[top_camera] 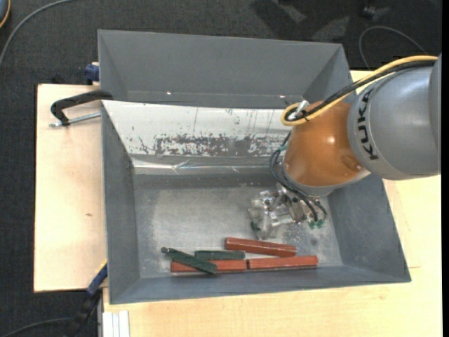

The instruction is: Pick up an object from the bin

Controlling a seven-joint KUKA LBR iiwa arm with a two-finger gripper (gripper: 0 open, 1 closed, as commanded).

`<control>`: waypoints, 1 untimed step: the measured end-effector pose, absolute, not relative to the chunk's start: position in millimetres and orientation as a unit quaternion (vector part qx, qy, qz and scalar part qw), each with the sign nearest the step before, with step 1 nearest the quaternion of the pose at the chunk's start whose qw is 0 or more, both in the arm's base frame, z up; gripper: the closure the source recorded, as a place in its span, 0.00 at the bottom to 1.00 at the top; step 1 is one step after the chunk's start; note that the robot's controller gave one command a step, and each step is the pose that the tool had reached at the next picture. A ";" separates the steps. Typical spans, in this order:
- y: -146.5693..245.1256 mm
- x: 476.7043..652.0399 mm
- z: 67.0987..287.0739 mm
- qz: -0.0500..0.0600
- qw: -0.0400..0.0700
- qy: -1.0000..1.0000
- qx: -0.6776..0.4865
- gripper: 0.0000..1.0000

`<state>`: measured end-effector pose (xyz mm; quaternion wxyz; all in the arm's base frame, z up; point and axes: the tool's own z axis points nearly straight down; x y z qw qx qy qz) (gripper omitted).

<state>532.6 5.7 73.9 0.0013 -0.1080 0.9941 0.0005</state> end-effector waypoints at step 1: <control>-18.0 542.6 258.0 -0.001 0.008 0.993 -0.119 1.00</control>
Offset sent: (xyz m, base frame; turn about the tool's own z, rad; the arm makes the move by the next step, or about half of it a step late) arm 0.0069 -0.0237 0.1781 -0.0230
